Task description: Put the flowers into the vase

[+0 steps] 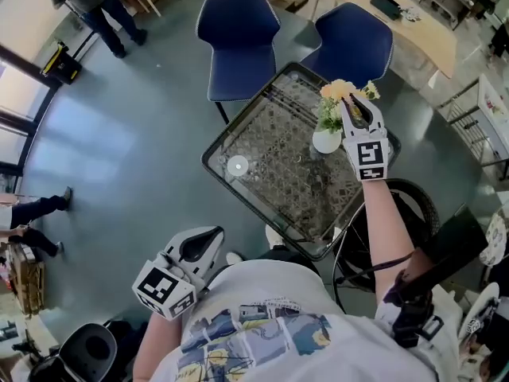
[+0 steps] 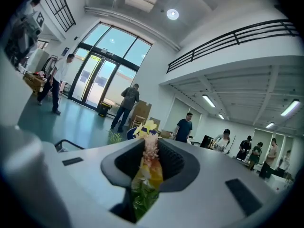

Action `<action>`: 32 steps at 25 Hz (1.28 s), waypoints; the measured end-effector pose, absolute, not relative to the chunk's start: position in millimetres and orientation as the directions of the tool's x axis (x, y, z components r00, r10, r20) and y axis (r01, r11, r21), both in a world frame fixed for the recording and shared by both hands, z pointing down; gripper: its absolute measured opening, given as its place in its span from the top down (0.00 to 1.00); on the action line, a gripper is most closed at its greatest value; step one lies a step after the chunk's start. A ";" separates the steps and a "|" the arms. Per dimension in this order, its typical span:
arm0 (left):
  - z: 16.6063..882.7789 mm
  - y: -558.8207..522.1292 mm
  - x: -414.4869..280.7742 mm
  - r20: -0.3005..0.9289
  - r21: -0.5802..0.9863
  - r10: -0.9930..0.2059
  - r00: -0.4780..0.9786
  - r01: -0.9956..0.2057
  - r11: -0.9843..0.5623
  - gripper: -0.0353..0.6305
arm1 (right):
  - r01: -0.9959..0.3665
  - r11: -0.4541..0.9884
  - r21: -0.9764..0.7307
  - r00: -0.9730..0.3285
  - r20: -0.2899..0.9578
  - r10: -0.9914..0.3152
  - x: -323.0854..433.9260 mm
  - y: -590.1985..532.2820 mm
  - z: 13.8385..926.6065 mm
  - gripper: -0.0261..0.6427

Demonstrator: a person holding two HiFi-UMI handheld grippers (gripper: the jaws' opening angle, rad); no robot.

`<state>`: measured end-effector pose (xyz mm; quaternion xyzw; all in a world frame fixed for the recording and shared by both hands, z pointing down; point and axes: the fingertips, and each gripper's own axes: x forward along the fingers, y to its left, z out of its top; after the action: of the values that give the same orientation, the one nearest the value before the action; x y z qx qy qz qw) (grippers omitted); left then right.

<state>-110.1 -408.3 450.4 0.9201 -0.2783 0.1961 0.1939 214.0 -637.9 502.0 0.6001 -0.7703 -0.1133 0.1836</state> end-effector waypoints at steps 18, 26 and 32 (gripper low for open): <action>407.0 -338.1 -157.4 0.350 0.251 -0.380 0.856 -0.476 -0.843 0.93 | -0.900 0.291 0.324 -0.223 0.231 -0.947 137.8 -515.7 465.3 0.73; 401.8 -271.6 -210.4 0.323 0.268 -0.354 0.878 -0.444 -0.855 0.93 | -0.859 0.494 0.131 -0.423 0.361 -0.831 5.0 -405.6 471.7 0.93; 411.1 -229.5 -239.6 0.319 0.282 -0.316 0.893 -0.408 -0.868 0.93 | -0.804 0.587 0.092 -0.512 0.393 -0.764 -79.5 -318.6 471.1 0.94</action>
<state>-239.6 -229.5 411.1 0.9574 -0.1893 0.1325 0.1733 -79.5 -318.6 471.1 0.4516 -0.8681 0.0506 0.1997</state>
